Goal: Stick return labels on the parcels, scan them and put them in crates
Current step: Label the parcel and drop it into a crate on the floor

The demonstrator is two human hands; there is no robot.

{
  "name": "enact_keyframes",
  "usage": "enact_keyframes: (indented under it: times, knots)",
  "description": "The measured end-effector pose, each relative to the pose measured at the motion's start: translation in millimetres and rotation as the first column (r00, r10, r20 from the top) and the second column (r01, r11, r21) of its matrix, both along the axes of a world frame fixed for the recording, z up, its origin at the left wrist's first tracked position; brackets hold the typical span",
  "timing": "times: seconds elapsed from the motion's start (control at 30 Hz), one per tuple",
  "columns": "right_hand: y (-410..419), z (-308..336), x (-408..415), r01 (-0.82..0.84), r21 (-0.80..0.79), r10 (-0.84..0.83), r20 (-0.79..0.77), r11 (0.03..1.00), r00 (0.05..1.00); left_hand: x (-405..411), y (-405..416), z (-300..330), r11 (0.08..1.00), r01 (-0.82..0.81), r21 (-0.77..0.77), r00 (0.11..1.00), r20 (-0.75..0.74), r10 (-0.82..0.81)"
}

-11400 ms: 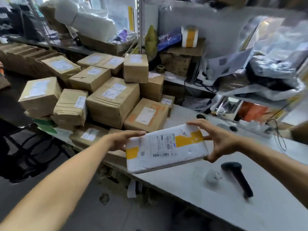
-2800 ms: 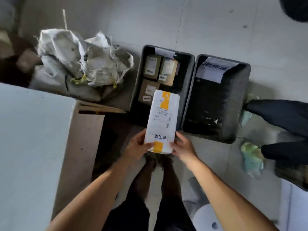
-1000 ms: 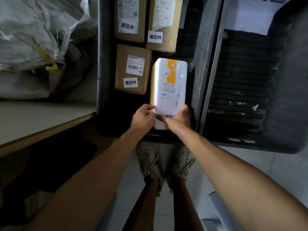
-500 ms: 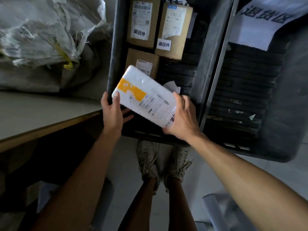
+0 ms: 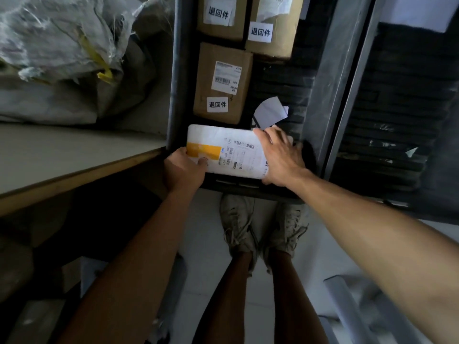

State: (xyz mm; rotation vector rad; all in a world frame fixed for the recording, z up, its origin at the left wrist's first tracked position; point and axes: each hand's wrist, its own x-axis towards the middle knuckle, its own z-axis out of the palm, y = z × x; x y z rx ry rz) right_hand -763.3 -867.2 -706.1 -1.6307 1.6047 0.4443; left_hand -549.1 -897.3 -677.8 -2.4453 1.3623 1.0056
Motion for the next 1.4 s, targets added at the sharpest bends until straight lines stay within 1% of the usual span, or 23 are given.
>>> enact_keyframes:
  times: [0.07, 0.13, 0.2, 0.27, 0.33, 0.4, 0.5, 0.57, 0.63, 0.7, 0.77, 0.83, 0.9, 1.0, 1.07, 1.13, 1.23, 1.33, 1.4]
  knots:
    - [1, -8, 4, 0.0, 0.003, 0.0, -0.005, 1.0, 1.0, 2, 2, -1, 0.994, 0.104, -0.019, 0.995, 0.006, -0.104]
    - [3, -14, 8, 0.017, 0.005, -0.017, 0.002, 1.0, 1.0, -1, 1, -1, 0.974, 0.225, 0.022, 0.974, 0.009, -0.225]
    - [4, -18, 13, 0.063, 0.024, -0.064, 0.027, 0.998, 0.998, -9, 0, 0, 0.956, 0.284, 0.074, 0.958, -0.068, -0.28]
    - [3, -20, 16, 0.114, 0.053, -0.116, 0.037, 0.992, 0.993, -18, -1, 1, 0.947, 0.301, 0.109, 0.949, -0.128, -0.287]
    - [2, -24, 17, 0.164, 0.08, -0.169, 0.066, 0.983, 0.983, -24, -3, -1, 0.946, 0.296, 0.132, 0.951, -0.134, -0.279]
    - [0, -25, 14, 0.189, 0.112, -0.203, 0.13, 0.976, 0.971, -30, -5, -1, 0.936, 0.313, 0.163, 0.946, -0.137, -0.292]
    - [-2, -23, 5, 0.147, 0.172, -0.183, 0.22, 0.974, 0.958, -36, -6, 1, 0.924, 0.328, 0.197, 0.941, -0.16, -0.299]
    - [-3, -19, -1, 0.125, 0.226, -0.182, 0.252, 0.966, 0.95, -38, -5, 3, 0.92, 0.326, 0.22, 0.941, -0.17, -0.293]
    - [-4, -9, -5, 0.134, 0.273, -0.2, 0.231, 0.953, 0.952, -42, -3, 12, 0.906, 0.352, 0.236, 0.931, -0.191, -0.312]
    - [-4, 11, -8, 0.178, 0.274, -0.23, 0.168, 0.945, 0.959, -46, -1, 28, 0.899, 0.36, 0.25, 0.927, -0.208, -0.313]
    - [-4, 44, -12, 0.26, 0.225, -0.292, 0.123, 0.939, 0.948, -50, 0, 52, 0.893, 0.365, 0.262, 0.922, -0.232, -0.309]
    - [-1, 91, -22, 0.34, 0.172, -0.359, 0.092, 0.924, 0.929, -56, 0, 85, 0.884, 0.381, 0.27, 0.914, -0.254, -0.316]
    - [2, 146, -36, 0.403, 0.179, -0.422, 0.084, 0.898, 0.903, -63, -1, 133, 0.869, 0.408, 0.279, 0.903, -0.264, -0.339]
    - [4, 244, -57, 0.498, 0.253, -0.525, 0.049, 0.83, 0.85, -75, -8, 233, 0.867, 0.416, 0.273, 0.894, -0.296, -0.336]
    - [4, 320, -67, 0.521, 0.273, -0.543, 0.006, 0.808, 0.839, -78, -12, 308, 0.873, 0.416, 0.256, 0.889, -0.315, -0.331]
    - [6, 399, -77, 0.5, 0.271, -0.513, -0.025, 0.822, 0.858, -76, -11, 384, 0.875, 0.426, 0.229, 0.882, -0.32, -0.346]
    - [8, 507, -88, 0.439, 0.236, -0.439, -0.057, 0.867, 0.897, -70, -9, 482, 0.867, 0.481, 0.132, 0.851, -0.309, -0.425]
    - [9, 583, -87, 0.337, 0.137, -0.321, -0.123, 0.932, 0.939, -65, -9, 553, 0.867, 0.498, 0.026, 0.841, -0.258, -0.475]
    - [-1, 615, -81, 0.207, 0.034, -0.195, -0.213, 0.978, 0.957, -59, -11, 581, 0.862, 0.505, -0.038, 0.845, -0.18, -0.503]
